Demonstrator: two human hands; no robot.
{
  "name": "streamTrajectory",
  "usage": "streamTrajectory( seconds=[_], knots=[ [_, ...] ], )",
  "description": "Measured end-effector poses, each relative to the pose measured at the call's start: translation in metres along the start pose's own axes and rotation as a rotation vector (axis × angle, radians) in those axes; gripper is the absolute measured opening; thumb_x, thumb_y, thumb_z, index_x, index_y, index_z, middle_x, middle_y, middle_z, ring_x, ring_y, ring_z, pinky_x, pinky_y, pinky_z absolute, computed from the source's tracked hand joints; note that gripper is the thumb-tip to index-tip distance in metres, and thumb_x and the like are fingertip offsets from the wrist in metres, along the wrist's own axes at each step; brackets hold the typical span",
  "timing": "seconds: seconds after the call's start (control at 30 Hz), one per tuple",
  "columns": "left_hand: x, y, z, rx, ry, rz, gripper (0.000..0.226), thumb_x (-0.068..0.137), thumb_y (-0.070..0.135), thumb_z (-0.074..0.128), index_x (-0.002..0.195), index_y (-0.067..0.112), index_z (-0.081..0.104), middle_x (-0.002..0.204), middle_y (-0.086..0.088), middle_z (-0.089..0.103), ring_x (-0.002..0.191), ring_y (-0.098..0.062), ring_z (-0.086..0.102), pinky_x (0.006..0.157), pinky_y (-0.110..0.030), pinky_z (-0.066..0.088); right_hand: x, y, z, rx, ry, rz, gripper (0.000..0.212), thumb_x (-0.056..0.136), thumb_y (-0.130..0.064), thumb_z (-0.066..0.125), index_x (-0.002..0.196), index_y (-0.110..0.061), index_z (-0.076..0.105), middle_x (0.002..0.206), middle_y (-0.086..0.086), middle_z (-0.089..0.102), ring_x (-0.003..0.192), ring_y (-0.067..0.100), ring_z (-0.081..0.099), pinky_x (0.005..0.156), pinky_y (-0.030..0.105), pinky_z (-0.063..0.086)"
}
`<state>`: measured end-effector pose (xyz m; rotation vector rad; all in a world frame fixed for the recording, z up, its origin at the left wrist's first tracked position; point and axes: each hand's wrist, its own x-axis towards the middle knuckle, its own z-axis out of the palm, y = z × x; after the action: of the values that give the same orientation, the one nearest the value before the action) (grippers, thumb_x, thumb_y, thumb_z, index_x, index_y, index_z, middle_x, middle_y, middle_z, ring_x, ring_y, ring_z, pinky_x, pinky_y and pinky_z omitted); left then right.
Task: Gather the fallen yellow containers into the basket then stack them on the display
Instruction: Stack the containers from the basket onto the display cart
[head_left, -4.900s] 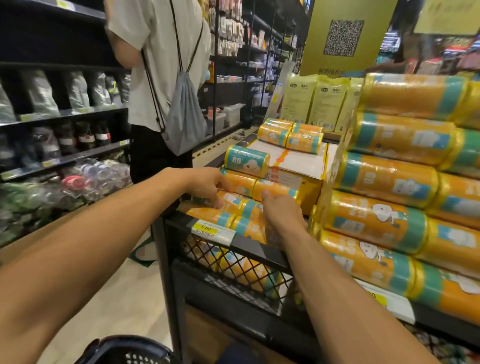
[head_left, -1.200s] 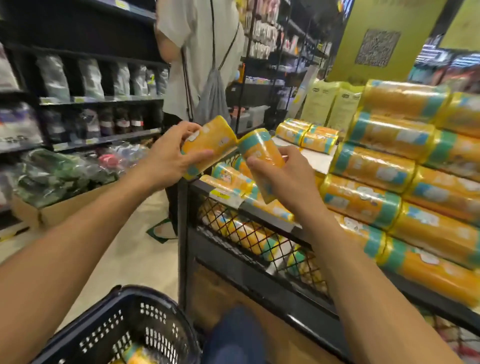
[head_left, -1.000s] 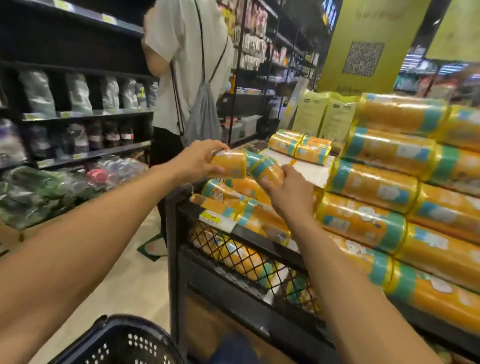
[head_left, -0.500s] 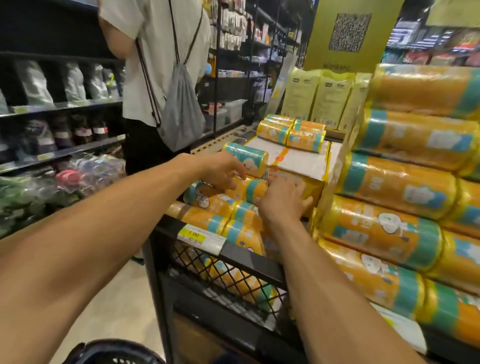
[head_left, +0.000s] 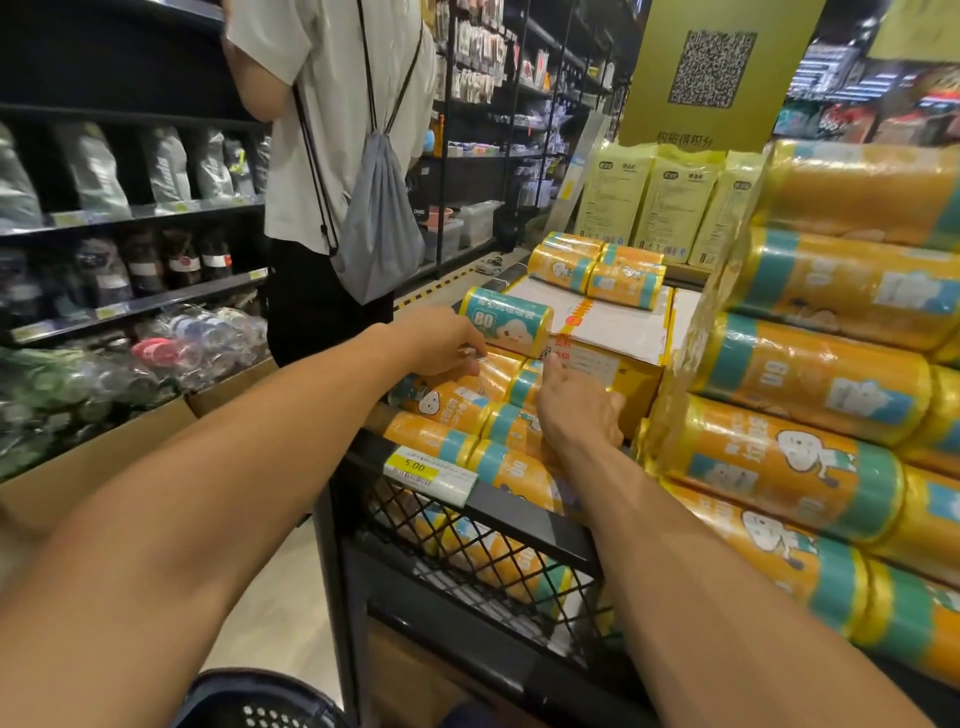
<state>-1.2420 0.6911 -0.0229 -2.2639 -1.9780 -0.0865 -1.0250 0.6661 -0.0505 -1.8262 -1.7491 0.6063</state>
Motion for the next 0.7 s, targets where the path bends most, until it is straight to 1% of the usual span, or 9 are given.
streamTrajectory(
  seconds=[0.1, 0.2, 0.3, 0.37, 0.43, 0.5, 0.6, 0.63, 0.7],
  knots=[
    [0.005, 0.006, 0.002, 0.105, -0.058, 0.039, 0.035, 0.099, 0.047, 0.062, 0.132, 0.036, 0.063, 0.123, 0.001, 0.066, 0.109, -0.023, 0.062, 0.079, -0.033, 0.042, 0.003, 0.003, 0.002, -0.074, -0.014, -0.016, 0.047, 0.105, -0.048, 0.037, 0.143, -0.031, 0.058, 0.146, 0.006, 0.052, 0.140, 0.032, 0.032, 0.104, 0.051, 0.041],
    [0.009, 0.010, 0.006, 0.132, -0.175, 0.071, 0.029, 0.102, 0.040, 0.057, 0.129, 0.030, 0.057, 0.120, -0.001, 0.063, 0.097, -0.021, 0.054, 0.081, -0.036, 0.042, 0.004, 0.007, 0.007, -0.088, 0.012, -0.023, 0.043, 0.103, -0.046, 0.051, 0.143, -0.035, 0.058, 0.145, 0.007, 0.052, 0.140, 0.031, 0.032, 0.103, 0.050, 0.043],
    [0.007, 0.009, 0.006, 0.045, -0.240, 0.036, 0.029, 0.104, 0.037, 0.053, 0.132, 0.031, 0.054, 0.125, -0.002, 0.060, 0.100, -0.020, 0.052, 0.090, -0.041, 0.048, 0.004, 0.008, 0.010, -0.116, 0.053, -0.047, 0.043, 0.099, -0.046, 0.060, 0.139, -0.031, 0.061, 0.139, 0.009, 0.054, 0.136, 0.031, 0.036, 0.101, 0.049, 0.048],
    [0.002, 0.011, 0.005, -0.050, -0.228, -0.006, 0.030, 0.105, 0.037, 0.052, 0.134, 0.030, 0.056, 0.126, 0.000, 0.059, 0.104, -0.020, 0.054, 0.094, -0.041, 0.049, 0.005, 0.009, 0.011, -0.123, 0.048, -0.048, 0.041, 0.099, -0.046, 0.061, 0.137, -0.030, 0.061, 0.137, 0.009, 0.056, 0.134, 0.031, 0.038, 0.100, 0.049, 0.048],
    [-0.011, 0.016, 0.002, -0.162, -0.140, -0.050, 0.021, 0.105, 0.039, 0.051, 0.122, 0.033, 0.061, 0.116, 0.006, 0.063, 0.102, -0.017, 0.058, 0.084, -0.035, 0.048, 0.004, 0.009, 0.010, -0.122, 0.040, -0.052, 0.040, 0.099, -0.045, 0.059, 0.136, -0.028, 0.062, 0.138, 0.010, 0.056, 0.134, 0.032, 0.038, 0.101, 0.050, 0.047],
    [-0.036, 0.022, -0.003, -0.273, -0.003, -0.103, 0.013, 0.106, 0.039, 0.049, 0.110, 0.034, 0.060, 0.102, 0.011, 0.063, 0.099, -0.015, 0.062, 0.074, -0.029, 0.043, 0.000, 0.007, 0.008, -0.094, 0.060, -0.062, 0.037, 0.099, -0.043, 0.058, 0.132, -0.026, 0.065, 0.137, 0.011, 0.058, 0.134, 0.033, 0.040, 0.109, 0.055, 0.040],
    [-0.095, 0.018, -0.015, -0.377, 0.200, -0.218, 0.023, 0.107, 0.034, 0.048, 0.122, 0.030, 0.065, 0.110, 0.011, 0.065, 0.103, -0.012, 0.061, 0.082, -0.032, 0.048, -0.011, -0.005, -0.003, -0.020, 0.142, -0.145, 0.033, 0.098, -0.045, 0.056, 0.121, -0.025, 0.070, 0.127, 0.009, 0.066, 0.133, 0.034, 0.047, 0.120, 0.063, 0.017],
    [-0.118, 0.014, -0.018, -0.408, 0.278, -0.263, 0.025, 0.106, 0.032, 0.048, 0.123, 0.029, 0.067, 0.114, 0.009, 0.067, 0.106, -0.012, 0.061, 0.088, -0.035, 0.051, -0.016, -0.010, -0.008, 0.009, 0.152, -0.206, 0.035, 0.097, -0.050, 0.054, 0.119, -0.027, 0.070, 0.123, 0.007, 0.068, 0.130, 0.033, 0.052, 0.121, 0.062, 0.019],
    [-0.169, 0.006, -0.022, -0.506, 0.422, -0.353, 0.026, 0.106, 0.029, 0.050, 0.123, 0.027, 0.068, 0.120, 0.007, 0.069, 0.109, -0.012, 0.062, 0.094, -0.038, 0.053, -0.031, -0.022, -0.016, 0.105, 0.121, -0.357, 0.045, 0.093, -0.059, 0.050, 0.119, -0.029, 0.070, 0.119, 0.002, 0.071, 0.120, 0.029, 0.060, 0.113, 0.058, 0.036]
  ],
)
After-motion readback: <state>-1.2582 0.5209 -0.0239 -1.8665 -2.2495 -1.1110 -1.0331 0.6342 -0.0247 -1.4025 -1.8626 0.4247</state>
